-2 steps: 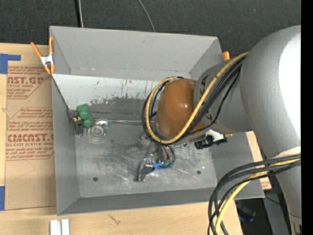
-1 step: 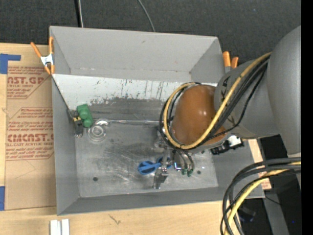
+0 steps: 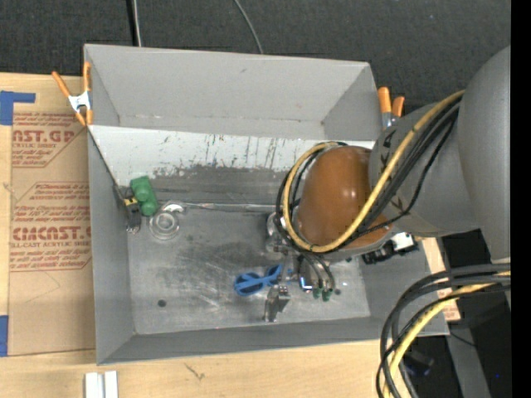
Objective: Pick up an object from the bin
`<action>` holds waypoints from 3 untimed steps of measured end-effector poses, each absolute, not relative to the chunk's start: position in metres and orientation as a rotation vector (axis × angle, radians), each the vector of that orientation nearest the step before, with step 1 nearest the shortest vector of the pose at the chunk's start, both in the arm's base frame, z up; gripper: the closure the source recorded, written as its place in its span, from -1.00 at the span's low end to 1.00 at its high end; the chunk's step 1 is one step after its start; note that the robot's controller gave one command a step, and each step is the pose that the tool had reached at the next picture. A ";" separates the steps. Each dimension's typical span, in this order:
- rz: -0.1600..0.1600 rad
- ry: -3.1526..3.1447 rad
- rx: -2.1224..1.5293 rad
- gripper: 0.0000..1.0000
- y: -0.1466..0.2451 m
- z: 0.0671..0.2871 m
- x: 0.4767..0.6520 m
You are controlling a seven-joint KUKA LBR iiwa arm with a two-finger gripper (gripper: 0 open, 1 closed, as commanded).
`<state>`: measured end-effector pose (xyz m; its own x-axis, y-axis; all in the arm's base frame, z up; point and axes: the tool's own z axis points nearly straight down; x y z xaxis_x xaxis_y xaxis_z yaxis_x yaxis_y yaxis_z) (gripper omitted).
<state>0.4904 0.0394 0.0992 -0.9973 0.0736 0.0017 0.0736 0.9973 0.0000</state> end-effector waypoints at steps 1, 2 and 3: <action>-0.004 -3.134 -0.310 -1.00 0.042 0.072 0.494; -0.003 -3.130 -0.310 -1.00 0.043 0.073 0.495; -0.003 -3.131 -0.309 1.00 0.043 0.076 0.496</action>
Offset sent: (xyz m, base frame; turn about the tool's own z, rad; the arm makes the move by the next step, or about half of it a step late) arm 0.0015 0.0017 -0.0292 0.1241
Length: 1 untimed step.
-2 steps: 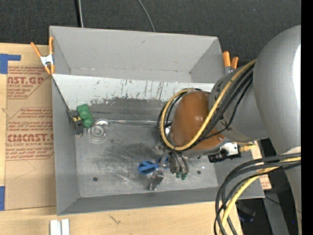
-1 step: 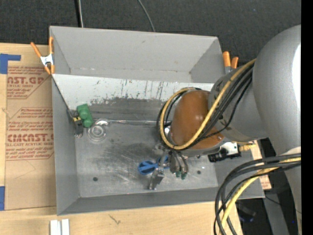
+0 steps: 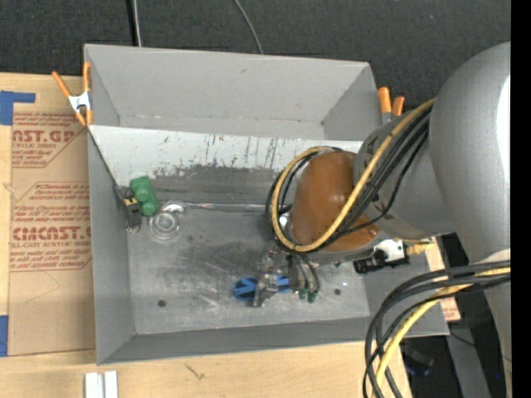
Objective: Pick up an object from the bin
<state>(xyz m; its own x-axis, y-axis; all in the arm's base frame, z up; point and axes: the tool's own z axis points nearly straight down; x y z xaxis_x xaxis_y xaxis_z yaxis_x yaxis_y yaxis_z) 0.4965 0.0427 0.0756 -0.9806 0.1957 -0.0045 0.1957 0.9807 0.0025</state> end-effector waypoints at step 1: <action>0.004 3.119 0.307 1.00 0.043 0.153 0.498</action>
Offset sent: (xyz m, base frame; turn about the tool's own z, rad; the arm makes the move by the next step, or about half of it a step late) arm -0.0001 -0.0001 0.0736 0.0000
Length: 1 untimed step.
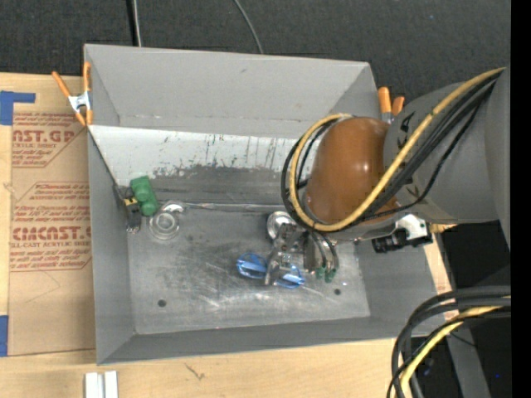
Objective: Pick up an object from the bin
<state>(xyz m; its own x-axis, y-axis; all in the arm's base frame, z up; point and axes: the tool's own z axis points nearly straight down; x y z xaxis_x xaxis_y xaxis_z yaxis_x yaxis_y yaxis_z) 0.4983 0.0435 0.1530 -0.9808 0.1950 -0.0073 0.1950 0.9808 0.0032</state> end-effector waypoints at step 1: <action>0.002 3.126 0.306 1.00 0.044 0.156 0.498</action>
Offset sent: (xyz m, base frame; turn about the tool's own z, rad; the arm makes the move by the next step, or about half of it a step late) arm 0.0000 0.0000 0.0028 0.0000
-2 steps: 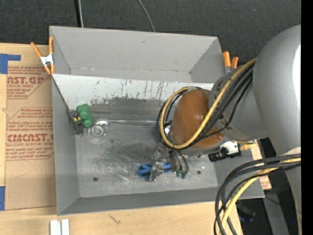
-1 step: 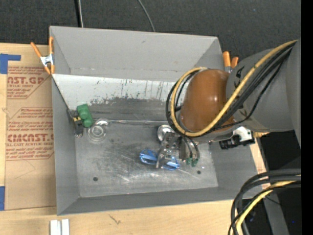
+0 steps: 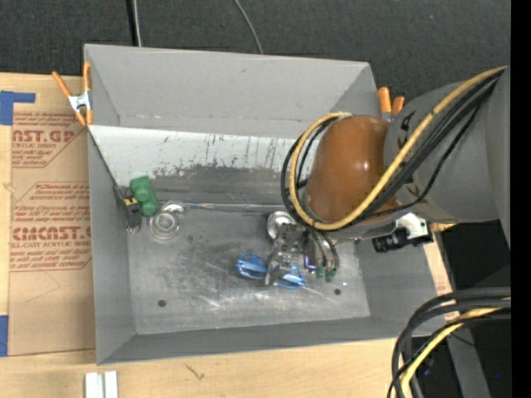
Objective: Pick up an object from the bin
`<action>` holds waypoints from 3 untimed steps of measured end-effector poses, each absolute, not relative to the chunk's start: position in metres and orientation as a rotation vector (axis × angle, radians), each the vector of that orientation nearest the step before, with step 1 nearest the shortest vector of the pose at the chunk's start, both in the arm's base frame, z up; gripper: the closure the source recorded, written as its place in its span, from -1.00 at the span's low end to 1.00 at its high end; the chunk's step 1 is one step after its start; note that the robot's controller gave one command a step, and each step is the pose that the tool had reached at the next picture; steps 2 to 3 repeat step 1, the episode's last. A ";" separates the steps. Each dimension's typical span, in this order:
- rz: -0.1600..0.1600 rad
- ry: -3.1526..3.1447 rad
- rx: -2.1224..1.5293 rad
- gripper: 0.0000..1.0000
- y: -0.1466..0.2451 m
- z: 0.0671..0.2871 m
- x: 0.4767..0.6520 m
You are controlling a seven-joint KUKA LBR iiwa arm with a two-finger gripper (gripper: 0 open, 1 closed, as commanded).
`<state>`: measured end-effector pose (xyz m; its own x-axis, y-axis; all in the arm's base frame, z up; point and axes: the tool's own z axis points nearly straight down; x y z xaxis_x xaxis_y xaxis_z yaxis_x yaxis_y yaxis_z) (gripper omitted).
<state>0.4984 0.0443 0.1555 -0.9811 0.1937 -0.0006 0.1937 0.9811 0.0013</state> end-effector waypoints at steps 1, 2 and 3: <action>0.003 3.124 0.303 1.00 0.045 0.179 0.499; 0.003 3.124 0.303 1.00 0.045 0.179 0.499; 0.003 3.124 0.303 1.00 0.045 0.179 0.499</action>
Offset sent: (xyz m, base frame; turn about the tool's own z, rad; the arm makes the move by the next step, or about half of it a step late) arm 0.0000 0.0001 0.0228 0.0000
